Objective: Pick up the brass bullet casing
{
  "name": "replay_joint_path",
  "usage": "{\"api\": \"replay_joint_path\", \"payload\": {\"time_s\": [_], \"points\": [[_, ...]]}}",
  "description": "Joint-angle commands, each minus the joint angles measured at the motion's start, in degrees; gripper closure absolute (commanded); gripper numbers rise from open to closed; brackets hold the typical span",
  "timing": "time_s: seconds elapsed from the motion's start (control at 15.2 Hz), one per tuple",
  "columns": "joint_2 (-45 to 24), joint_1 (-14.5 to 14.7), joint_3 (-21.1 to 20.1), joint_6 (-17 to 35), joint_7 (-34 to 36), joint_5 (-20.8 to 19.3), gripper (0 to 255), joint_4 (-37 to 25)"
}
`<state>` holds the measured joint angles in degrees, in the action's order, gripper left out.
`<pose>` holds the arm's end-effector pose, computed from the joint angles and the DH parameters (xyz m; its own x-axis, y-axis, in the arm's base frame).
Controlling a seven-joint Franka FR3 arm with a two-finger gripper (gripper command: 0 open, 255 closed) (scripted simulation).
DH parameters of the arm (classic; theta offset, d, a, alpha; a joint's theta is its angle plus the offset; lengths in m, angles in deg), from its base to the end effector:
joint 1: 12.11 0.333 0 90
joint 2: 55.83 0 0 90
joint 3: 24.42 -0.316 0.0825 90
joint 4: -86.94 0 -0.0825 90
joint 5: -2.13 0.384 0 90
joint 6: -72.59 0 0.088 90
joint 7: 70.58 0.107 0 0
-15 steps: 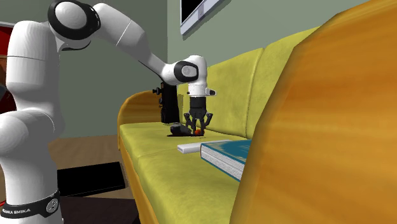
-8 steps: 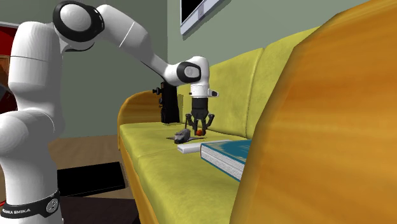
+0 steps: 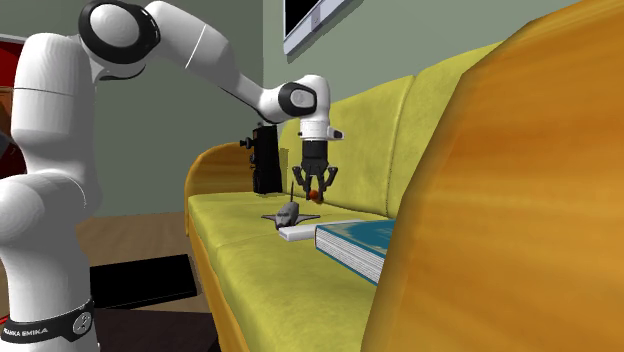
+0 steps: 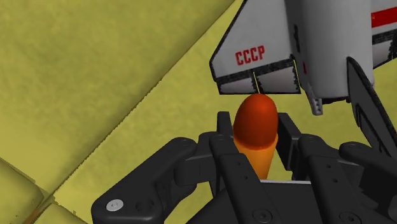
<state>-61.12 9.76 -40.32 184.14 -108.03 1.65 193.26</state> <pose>0.4662 0.3553 0.4702 0.2533 0.9673 0.0126 0.9673 -0.2532 -0.0123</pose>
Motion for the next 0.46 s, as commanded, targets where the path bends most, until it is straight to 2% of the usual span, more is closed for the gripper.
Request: {"api": "replay_joint_path", "payload": {"time_s": [0.0,0.4], "points": [[0.3,0.0,0.0,-1.7,0.0,0.1,255,-1.3],[0.7,0.0,0.0,-4.7,-0.1,0.2,255,-4.0]]}}
